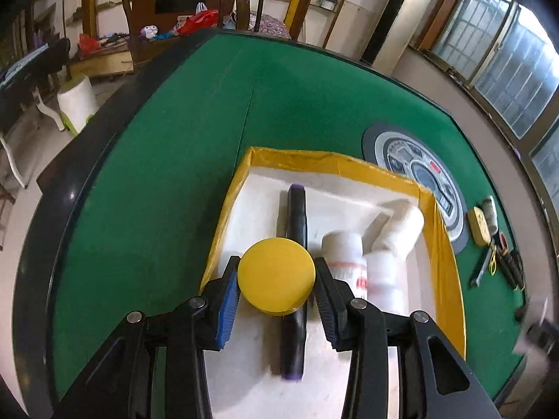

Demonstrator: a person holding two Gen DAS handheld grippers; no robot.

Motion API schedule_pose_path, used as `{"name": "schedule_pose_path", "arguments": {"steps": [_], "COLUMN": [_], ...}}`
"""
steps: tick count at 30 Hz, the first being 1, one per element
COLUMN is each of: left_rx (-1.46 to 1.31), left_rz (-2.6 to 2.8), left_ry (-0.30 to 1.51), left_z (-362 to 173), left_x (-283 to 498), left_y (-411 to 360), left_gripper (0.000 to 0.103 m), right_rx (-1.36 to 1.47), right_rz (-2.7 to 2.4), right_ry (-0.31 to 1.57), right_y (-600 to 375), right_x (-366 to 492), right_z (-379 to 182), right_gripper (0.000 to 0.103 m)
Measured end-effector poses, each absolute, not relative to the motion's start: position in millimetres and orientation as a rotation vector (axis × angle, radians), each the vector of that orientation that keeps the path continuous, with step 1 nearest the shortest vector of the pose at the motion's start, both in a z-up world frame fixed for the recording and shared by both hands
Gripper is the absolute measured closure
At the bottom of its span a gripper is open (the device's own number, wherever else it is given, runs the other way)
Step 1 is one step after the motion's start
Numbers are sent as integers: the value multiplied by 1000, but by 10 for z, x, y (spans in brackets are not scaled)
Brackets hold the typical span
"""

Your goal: Organize rigid objects

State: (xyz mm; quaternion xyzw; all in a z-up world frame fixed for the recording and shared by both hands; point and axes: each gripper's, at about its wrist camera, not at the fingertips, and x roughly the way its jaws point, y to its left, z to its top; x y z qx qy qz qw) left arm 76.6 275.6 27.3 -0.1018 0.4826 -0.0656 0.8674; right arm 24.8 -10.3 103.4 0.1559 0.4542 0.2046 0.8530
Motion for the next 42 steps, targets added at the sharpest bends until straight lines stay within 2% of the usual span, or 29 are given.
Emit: {"name": "schedule_pose_path", "arguments": {"steps": [4,9,11,12,23,25,27,32,40,42], "left_rx": [-270,-249,-288,-307,-413,-392,-377,-382,-405,-380], "left_rz": [-182,-162,-174,-178,-194,-177,-159,-76,-64,-83], "left_ry": [998,908,870,850,746,720,709,646,616,603], "left_z": [307,572,685,733,984,1042,1075,1111,1080,1114], "left_x": [738,458,302,217,-499,-605,-667,-858,-996,-1048], "left_y": [2772,2880,2976,3021,3303,3288,3274,3269,3066,2933], "left_gripper": [44,40,31,29,25,23,19,9,9,9], "right_rx": [280,235,193,175,-59,-47,16,89,164,169], "right_rz": [459,485,474,468,320,311,336,334,294,259], "right_ry": [990,1016,1038,1051,1025,1028,1029,962,877,851], "right_y": [266,629,775,847,1209,1206,1144,1004,403,146], "right_x": [365,602,712,763,914,921,929,851,521,390], "right_z": [1006,990,943,906,754,755,787,926,1066,1063], "right_gripper": [56,56,56,56,55,52,40,34,34,28]}}
